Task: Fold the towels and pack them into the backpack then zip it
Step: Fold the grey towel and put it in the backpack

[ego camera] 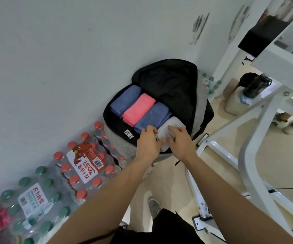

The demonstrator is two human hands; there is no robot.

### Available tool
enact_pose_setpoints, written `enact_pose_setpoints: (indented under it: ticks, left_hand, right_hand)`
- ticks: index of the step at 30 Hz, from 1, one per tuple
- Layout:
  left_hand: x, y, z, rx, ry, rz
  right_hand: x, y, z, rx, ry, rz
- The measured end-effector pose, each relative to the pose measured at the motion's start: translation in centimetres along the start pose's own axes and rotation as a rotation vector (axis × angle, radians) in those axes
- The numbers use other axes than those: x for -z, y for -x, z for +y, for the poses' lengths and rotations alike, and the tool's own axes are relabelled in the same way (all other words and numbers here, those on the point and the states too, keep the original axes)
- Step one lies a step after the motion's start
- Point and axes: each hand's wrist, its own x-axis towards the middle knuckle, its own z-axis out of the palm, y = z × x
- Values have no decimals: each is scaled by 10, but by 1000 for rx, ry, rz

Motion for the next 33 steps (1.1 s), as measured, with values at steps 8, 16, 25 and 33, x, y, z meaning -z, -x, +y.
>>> enact_pose_setpoints:
  ticks: [8, 16, 25, 33]
  left_hand:
    - [24, -3, -18, -256, -403, 91]
    - [38, -1, -30, -309, -509, -196]
    - [49, 4, -33, -290, -419, -277]
    - [52, 3, -38, -244, -249, -133]
  right_hand:
    - [-8, -2, 6, -13, 165, -53]
    - [-14, -5, 2, 118, 517, -24]
    - [-7, -17, -10, -56, 416, -79]
    - [-2, -11, -35, 106, 384, 22]
